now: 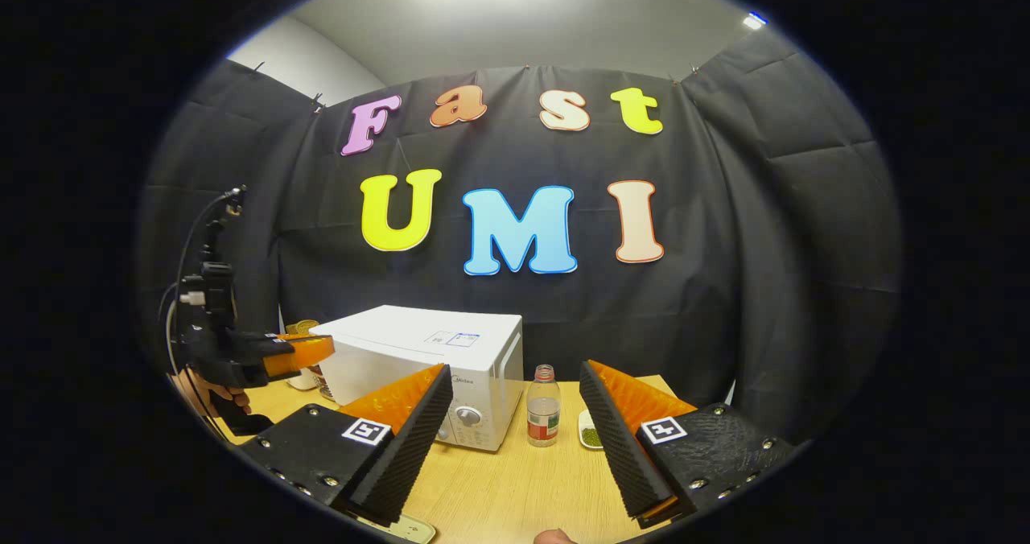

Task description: Open the microwave oven with the left hand, put the food in, and close the microwave oven.

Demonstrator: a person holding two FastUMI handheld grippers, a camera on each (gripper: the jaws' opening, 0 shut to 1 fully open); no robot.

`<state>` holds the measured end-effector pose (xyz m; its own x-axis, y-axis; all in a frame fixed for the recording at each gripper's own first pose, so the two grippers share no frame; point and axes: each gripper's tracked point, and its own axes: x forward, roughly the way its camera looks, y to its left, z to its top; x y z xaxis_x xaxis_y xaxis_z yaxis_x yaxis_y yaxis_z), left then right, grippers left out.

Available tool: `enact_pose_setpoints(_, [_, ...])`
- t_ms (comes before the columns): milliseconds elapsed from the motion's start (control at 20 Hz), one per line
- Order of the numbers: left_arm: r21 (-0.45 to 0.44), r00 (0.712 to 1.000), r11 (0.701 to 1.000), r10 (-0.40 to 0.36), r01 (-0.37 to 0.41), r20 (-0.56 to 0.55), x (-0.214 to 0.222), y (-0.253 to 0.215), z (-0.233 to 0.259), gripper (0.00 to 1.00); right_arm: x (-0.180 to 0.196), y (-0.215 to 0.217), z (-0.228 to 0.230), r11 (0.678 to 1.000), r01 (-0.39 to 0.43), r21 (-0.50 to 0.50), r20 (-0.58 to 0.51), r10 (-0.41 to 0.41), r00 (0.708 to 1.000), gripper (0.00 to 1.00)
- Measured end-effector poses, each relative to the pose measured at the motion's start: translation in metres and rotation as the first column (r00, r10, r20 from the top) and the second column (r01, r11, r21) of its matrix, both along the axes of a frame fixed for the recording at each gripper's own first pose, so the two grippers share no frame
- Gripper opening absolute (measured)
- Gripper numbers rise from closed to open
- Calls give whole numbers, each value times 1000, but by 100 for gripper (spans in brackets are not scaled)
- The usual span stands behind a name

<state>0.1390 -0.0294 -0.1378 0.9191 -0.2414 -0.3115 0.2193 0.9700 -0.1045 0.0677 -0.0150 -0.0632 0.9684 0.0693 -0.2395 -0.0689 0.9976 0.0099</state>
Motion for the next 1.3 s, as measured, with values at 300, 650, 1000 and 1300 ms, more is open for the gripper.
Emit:
enact_pose_setpoints(300, [0,996,997,76,-76,52,-42,60,34,7,-8,28,12,1000,12,8,35,-13,999,97])
enact_pose_setpoints(650, [-20,988,992,124,-123,90,-91,114,53,7,-35,52,20,998,60,-11,82,-59,995,97])
enact_pose_setpoints(1000, [-36,981,991,130,-126,142,-114,138,61,91,-59,69,19,996,74,-39,103,-70,992,97])
enact_pose_setpoints(1300, [-3,972,988,154,-156,177,-123,149,69,96,-61,77,25,996,86,-29,118,-82,990,97])
